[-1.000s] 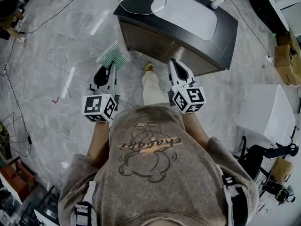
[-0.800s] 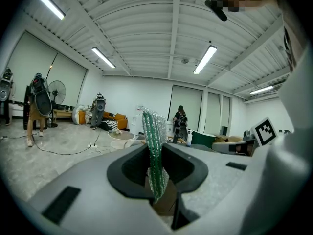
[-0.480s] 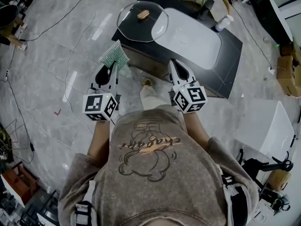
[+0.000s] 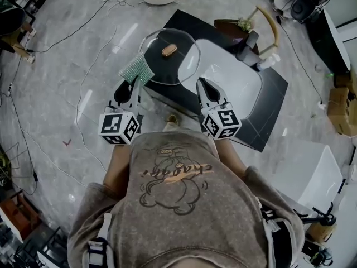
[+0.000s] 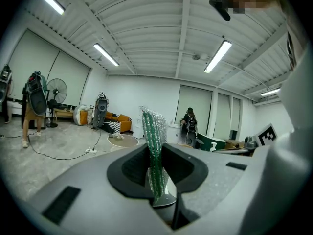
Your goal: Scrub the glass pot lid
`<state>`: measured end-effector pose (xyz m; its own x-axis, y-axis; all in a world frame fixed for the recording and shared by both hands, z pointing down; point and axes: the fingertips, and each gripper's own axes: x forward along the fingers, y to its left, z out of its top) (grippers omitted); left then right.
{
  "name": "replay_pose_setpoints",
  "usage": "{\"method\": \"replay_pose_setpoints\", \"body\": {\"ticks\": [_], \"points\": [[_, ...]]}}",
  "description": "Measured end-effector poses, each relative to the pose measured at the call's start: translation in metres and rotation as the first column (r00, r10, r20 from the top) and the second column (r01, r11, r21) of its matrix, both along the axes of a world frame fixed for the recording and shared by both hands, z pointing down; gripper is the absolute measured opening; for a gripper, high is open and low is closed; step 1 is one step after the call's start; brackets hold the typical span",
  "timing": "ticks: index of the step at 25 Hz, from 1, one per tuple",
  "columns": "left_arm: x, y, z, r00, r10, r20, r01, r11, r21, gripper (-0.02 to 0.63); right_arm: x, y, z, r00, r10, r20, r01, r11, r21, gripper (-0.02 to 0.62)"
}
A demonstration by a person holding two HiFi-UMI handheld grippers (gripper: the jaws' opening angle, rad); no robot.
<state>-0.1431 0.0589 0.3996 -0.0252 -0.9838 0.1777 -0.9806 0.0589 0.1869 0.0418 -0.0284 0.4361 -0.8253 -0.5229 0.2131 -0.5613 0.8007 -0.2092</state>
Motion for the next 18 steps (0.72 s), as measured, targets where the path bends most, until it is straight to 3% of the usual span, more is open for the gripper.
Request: {"method": "replay_pose_setpoints", "body": {"ticks": [8,18], "points": [[-0.025,-0.038,0.004,1.0,0.027,-0.012,-0.027,0.999,-0.025,0.084,-0.032,-0.034,-0.002,1.0,-0.004,-0.002,0.004,1.0,-0.009,0.029],[-0.057,-0.093,0.012,0.989,0.144,-0.026,-0.145,0.989,-0.041,0.083,-0.068,-0.058,0.009,0.999,0.047,-0.006,-0.047,0.998,-0.046,0.032]]}}
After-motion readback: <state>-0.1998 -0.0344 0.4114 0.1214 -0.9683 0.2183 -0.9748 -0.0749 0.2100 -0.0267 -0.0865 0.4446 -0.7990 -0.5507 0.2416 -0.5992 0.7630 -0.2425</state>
